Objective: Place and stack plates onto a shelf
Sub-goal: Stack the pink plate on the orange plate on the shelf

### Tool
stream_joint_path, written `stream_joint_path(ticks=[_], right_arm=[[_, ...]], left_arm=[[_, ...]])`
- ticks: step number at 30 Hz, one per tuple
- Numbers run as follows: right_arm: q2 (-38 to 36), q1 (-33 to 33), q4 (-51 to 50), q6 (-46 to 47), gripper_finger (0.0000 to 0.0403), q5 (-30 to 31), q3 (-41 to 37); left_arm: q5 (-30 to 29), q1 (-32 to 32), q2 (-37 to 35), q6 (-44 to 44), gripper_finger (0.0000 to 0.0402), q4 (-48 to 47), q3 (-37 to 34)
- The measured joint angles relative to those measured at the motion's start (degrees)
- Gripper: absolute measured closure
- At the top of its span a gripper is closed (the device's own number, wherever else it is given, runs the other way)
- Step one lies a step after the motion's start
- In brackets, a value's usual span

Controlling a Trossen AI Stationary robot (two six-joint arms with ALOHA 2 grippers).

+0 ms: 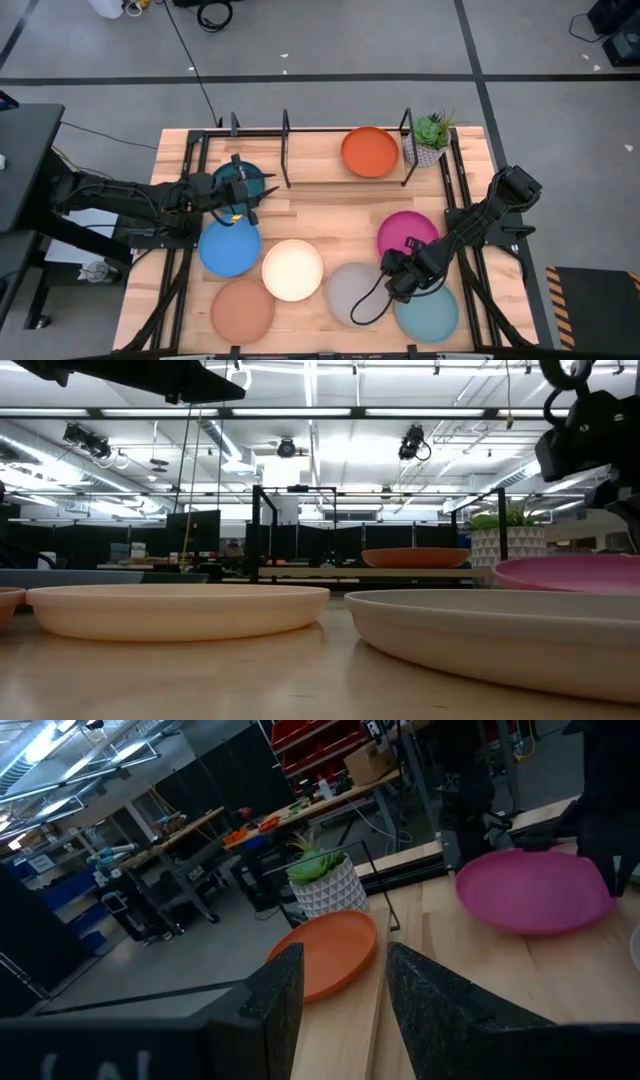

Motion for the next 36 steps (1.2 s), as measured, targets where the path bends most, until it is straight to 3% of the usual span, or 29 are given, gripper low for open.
stream_joint_path(ticks=[11,27,36], right_arm=[[0.1,-0.7,-9.1,-4.6,0.0398,5.1,7.1],[0.1,-2.8,-10.0,-11.1,0.0399,7.9,8.7],[0.1,-4.1,-9.9,-20.9,0.0399,15.3,14.7]], left_arm=[[0.0,0.0,0.0,-0.4,0.0249,0.0,0.0],[0.0,0.0,0.0,-0.4,0.0249,0.0,0.0],[0.0,0.0,0.0,-0.4,0.0249,0.1,0.0]])
